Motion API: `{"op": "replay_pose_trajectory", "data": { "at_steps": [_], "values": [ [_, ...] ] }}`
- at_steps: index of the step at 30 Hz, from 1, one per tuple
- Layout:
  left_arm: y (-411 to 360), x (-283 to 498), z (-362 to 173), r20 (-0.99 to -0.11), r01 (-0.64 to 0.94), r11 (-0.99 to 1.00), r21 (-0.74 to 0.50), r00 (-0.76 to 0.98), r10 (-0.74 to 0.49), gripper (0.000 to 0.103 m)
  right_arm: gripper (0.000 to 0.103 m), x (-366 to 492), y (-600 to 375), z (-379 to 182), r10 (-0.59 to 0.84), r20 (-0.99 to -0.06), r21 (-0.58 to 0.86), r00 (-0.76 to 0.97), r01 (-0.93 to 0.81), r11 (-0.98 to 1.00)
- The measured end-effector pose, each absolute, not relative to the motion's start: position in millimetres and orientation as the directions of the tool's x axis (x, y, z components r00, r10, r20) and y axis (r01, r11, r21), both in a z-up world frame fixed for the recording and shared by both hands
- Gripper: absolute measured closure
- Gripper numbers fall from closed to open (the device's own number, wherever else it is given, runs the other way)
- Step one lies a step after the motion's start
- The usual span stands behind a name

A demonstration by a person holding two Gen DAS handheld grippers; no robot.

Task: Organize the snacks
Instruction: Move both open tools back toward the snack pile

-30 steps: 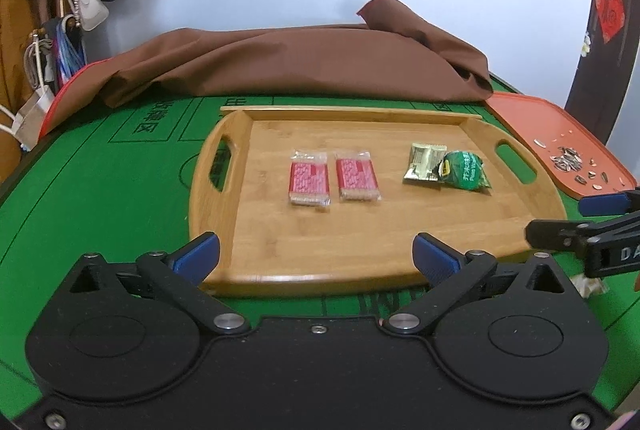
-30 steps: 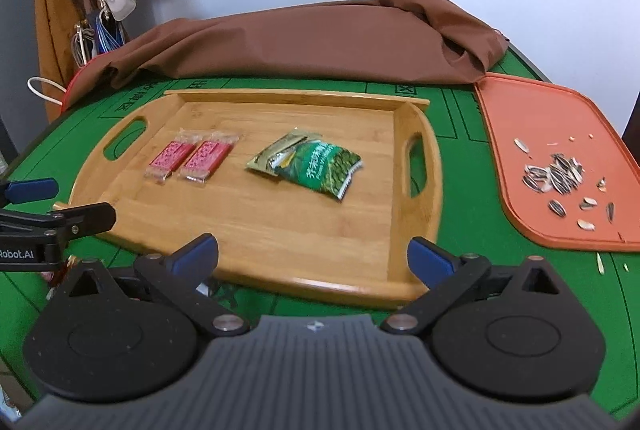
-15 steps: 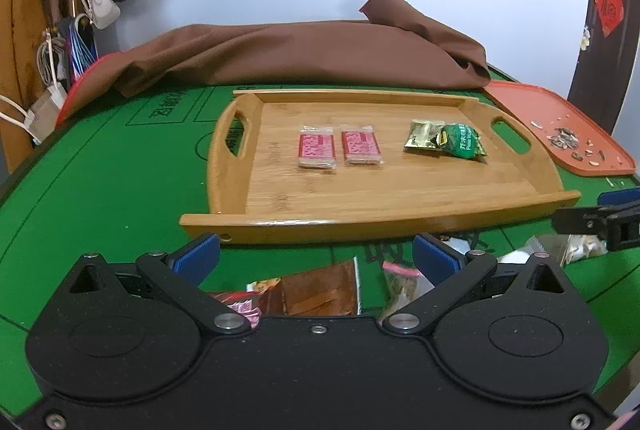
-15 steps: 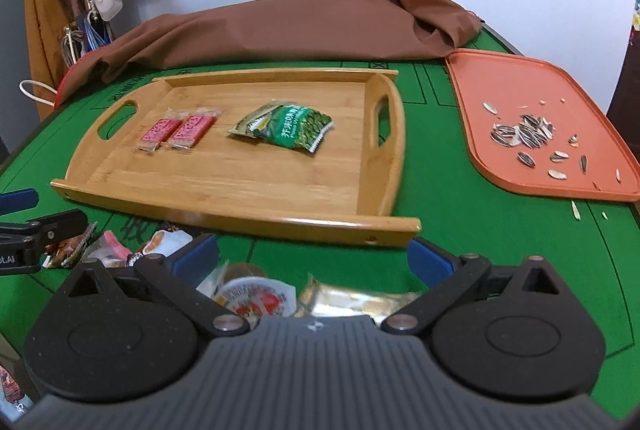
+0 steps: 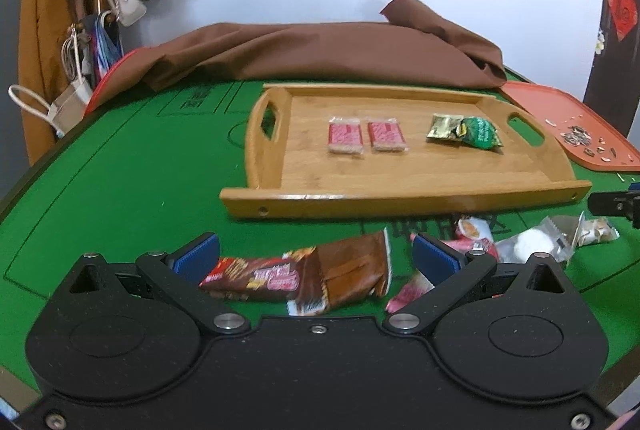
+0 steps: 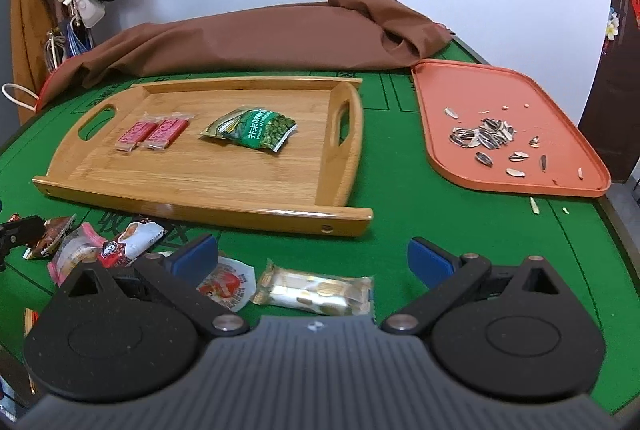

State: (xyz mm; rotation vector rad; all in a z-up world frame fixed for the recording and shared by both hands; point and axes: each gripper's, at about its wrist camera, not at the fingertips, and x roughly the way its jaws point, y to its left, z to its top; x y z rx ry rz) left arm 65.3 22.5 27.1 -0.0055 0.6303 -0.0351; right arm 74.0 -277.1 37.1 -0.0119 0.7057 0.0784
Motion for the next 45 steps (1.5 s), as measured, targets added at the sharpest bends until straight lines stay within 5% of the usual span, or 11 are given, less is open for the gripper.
{"op": "replay_pose_trajectory", "data": {
  "at_steps": [23, 33, 45],
  "values": [
    [37.9, 56.2, 5.8, -0.642, -0.007, 0.996, -0.084, 0.766, -0.049, 0.001, 0.0, 68.8, -279.8, 14.5, 0.033, -0.68, -0.012, 0.732, -0.056, 0.998],
    [31.1, 55.7, 9.0, -0.654, 0.041, 0.99, -0.137, 0.746, -0.122, 0.032, 0.0, 70.7, -272.9, 5.6, 0.035, -0.686, -0.019, 0.726, -0.066, 0.998],
    [35.9, 71.8, 9.2, -0.647, 0.012, 0.972, -0.236, 0.744, -0.166, 0.035, 0.009, 70.3, -273.1, -0.5, 0.016, -0.686, -0.021, 0.727, -0.042, 0.999]
  ]
}}
